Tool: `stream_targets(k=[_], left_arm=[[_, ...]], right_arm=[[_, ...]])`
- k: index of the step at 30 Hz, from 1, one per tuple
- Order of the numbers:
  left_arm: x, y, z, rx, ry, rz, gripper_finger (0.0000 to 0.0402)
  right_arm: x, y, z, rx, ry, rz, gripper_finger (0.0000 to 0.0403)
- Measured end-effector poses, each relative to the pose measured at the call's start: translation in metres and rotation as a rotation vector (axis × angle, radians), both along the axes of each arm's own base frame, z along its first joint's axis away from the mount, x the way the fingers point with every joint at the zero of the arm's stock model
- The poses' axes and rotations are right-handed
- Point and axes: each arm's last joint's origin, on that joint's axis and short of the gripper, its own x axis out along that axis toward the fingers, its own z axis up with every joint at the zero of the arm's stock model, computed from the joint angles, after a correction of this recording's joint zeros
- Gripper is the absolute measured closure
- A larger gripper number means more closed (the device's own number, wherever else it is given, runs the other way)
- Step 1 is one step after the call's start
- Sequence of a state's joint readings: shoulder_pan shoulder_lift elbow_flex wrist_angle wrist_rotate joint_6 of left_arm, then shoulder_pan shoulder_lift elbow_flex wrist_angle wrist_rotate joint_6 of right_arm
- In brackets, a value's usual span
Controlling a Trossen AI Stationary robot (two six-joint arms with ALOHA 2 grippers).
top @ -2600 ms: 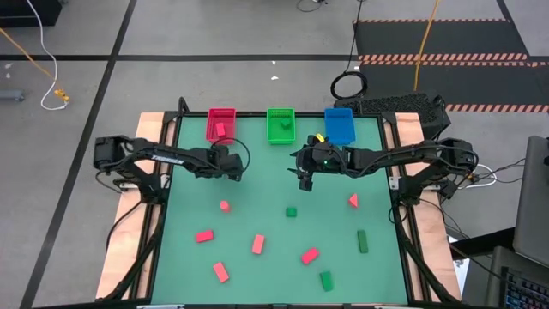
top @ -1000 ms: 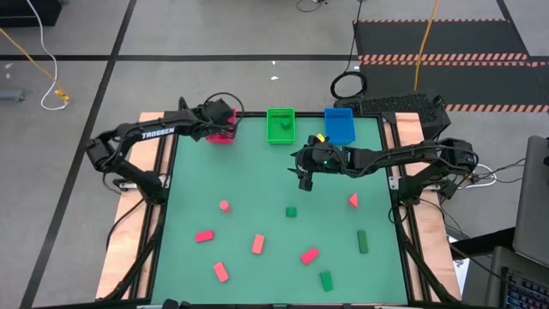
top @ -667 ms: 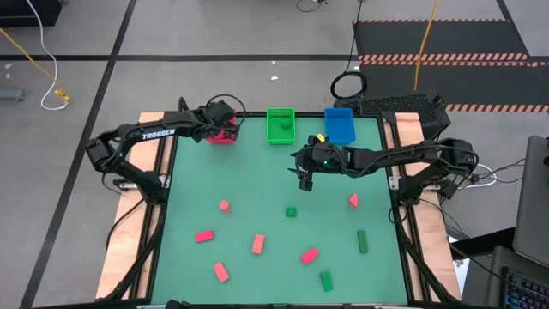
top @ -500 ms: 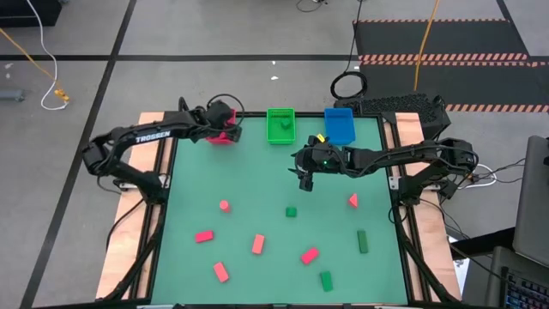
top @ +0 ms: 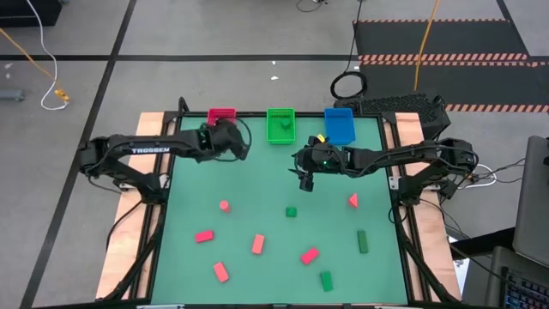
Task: Sort & place blocks by color
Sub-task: Put the red block into the red basket
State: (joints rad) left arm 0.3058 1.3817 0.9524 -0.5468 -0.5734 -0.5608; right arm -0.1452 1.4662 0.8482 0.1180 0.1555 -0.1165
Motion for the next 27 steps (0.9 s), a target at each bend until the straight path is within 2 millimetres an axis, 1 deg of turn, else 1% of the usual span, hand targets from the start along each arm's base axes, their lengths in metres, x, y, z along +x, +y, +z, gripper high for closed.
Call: stream_targets(k=[11,14,18,27], left_arm=[[-0.014,0.035,-0.008,-0.185,-0.025,0.035,0.0173],[-0.018,0.04,-0.016,-0.225,0.022,0.06,0.0184],[-0.017,0.048,-0.025,-0.244,0.053,0.088,0.0192],[-0.014,0.062,-0.048,-0.277,0.123,0.108,0.0193]], right_arm=[[0.0,0.0,0.0,0.003,0.005,-0.001,0.0172],[0.0,0.0,-0.001,0.004,0.005,-0.002,0.0172],[0.0,0.0,0.0,0.002,0.004,-0.001,0.0172],[0.0,0.0,0.0,0.001,0.003,0.0,0.0172]])
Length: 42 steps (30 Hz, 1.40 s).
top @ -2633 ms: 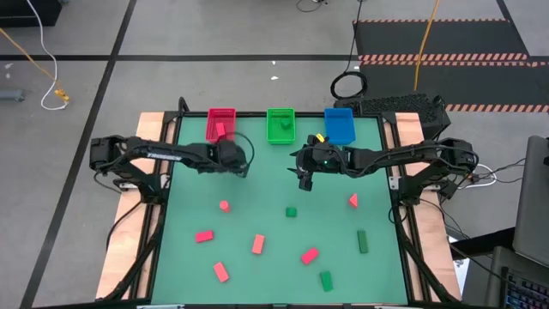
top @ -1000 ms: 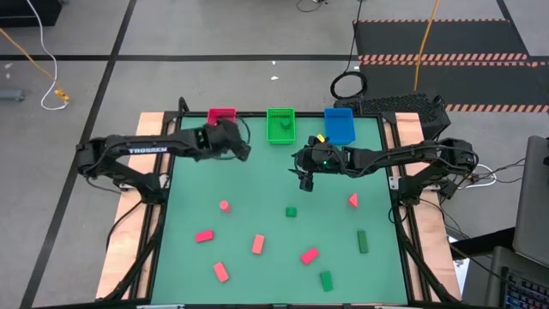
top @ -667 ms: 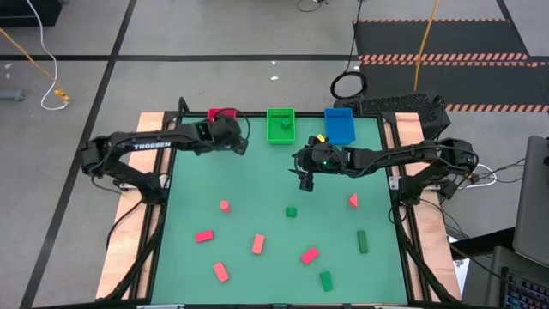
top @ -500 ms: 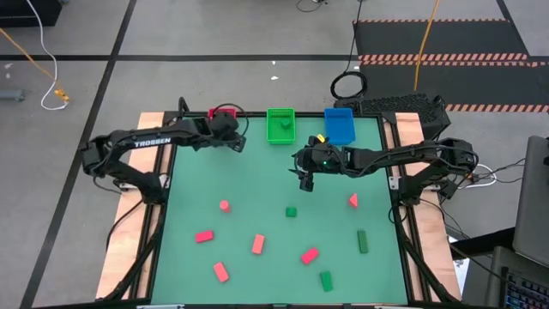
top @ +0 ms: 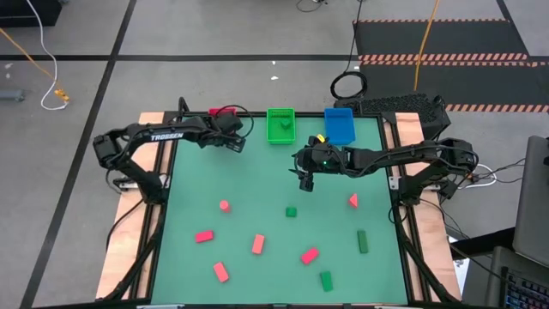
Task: Sort & place blocks by color
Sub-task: Put the red block into the red basket, then put the green block into the green basket
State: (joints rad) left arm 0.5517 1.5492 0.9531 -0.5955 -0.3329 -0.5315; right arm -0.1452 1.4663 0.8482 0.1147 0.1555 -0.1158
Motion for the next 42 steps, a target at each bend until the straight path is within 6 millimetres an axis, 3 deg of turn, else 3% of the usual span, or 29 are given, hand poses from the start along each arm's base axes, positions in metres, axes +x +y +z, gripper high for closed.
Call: stream_targets(k=[10,18,24,29,34,39,42], left_arm=[[-0.001,0.01,-0.008,-0.021,0.011,-0.001,0.019],[-0.005,0.008,0.002,-0.009,-0.023,-0.005,0.019],[0.0,0.001,0.02,-0.006,-0.163,-0.073,0.019],[0.018,-0.019,0.048,0.051,-0.39,-0.28,0.019],[0.043,-0.053,0.071,0.2,-0.535,-0.526,0.019],[0.065,-0.092,0.074,0.287,-0.572,-0.766,0.019],[0.072,-0.11,0.077,0.318,-0.617,-0.841,0.019]], right_arm=[[0.0,0.0,0.0,0.0,0.002,0.0,0.0172],[0.0,0.0,0.0,0.0,0.002,0.0,0.0172],[0.0,0.0,0.0,0.0,0.003,0.0,0.0172],[-0.001,0.0,-0.001,0.002,0.004,-0.001,0.0172],[-0.009,0.003,-0.018,0.076,0.035,0.013,0.0172],[-0.021,0.017,-0.04,0.281,-0.001,0.138,0.0172],[-0.026,0.033,-0.049,0.299,-0.02,0.187,0.0172]])
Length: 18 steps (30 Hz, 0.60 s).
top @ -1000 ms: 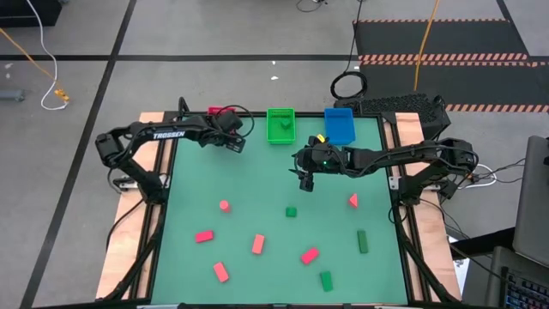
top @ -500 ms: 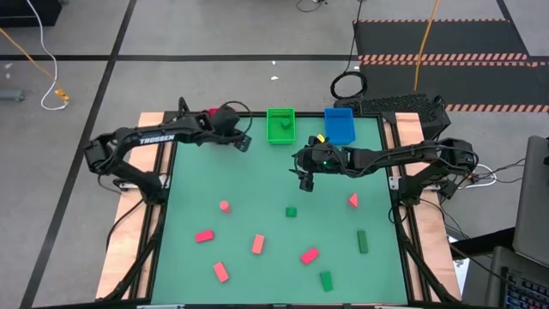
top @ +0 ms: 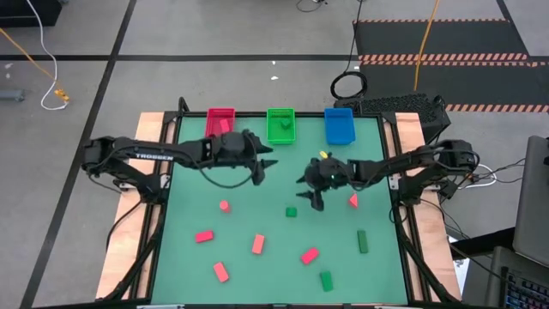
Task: Sort & place blocks by color
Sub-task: Put the green block into the green basket
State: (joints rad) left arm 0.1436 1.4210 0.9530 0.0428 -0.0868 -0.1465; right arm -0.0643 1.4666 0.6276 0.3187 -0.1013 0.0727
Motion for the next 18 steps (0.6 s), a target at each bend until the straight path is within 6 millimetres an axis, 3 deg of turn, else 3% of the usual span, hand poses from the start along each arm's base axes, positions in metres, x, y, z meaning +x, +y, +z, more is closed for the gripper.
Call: stream_targets(k=[4,8,12,18], left_arm=[[0.005,-0.019,0.002,0.027,-0.037,-0.069,0.019],[0.008,-0.029,0.009,0.055,-0.108,-0.109,0.019],[0.011,-0.038,0.016,0.073,-0.181,-0.127,0.019],[0.02,-0.043,0.006,0.088,-0.174,-0.146,0.019]], right_arm=[[-0.004,0.027,-0.005,-0.016,-0.04,0.086,0.0172],[-0.006,0.045,-0.005,-0.098,-0.063,0.054,0.0171],[-0.005,0.052,-0.007,-0.116,-0.075,0.045,0.0162],[0.001,0.057,-0.019,-0.096,-0.075,0.048,0.0123]])
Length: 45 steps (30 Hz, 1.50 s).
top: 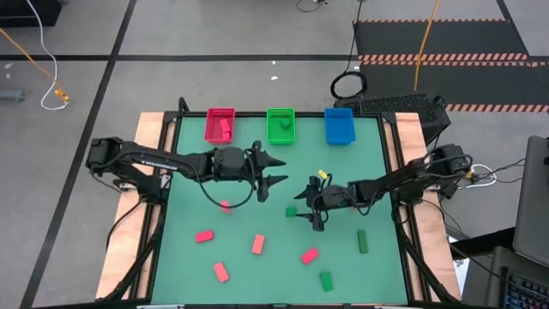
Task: Sort & place blocks by color
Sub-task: Put the green block into the green basket
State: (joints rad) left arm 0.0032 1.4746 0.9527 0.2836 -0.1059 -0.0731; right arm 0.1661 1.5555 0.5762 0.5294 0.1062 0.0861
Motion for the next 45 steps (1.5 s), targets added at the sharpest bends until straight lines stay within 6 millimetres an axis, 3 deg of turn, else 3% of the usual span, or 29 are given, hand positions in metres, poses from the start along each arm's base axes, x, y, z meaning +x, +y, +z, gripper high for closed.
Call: stream_targets(k=[5,13,22,33,41,45], left_arm=[[0.004,0.0,-0.007,-0.008,0.019,0.003,0.019],[0.004,-0.002,-0.008,-0.011,0.024,-0.004,0.019],[0.003,-0.006,-0.01,-0.009,0.047,-0.016,0.019],[0.003,-0.006,-0.011,-0.011,0.057,-0.015,0.019],[0.002,-0.006,-0.015,-0.029,0.102,-0.009,0.019],[0.002,-0.006,-0.015,-0.031,0.102,-0.008,0.019]], right_arm=[[0.006,0.001,-0.012,0.049,-0.009,-0.03,0.0095],[0.013,0.003,-0.041,0.055,0.01,-0.069,0.009],[0.013,0.006,-0.054,0.025,0.036,-0.091,0.0137],[0.015,0.013,-0.05,-0.052,-0.026,-0.046,0.0279],[0.016,0.01,-0.033,-0.106,-0.086,-0.024,0.0285],[0.014,0.001,-0.012,-0.236,-0.132,-0.074,0.0285]])
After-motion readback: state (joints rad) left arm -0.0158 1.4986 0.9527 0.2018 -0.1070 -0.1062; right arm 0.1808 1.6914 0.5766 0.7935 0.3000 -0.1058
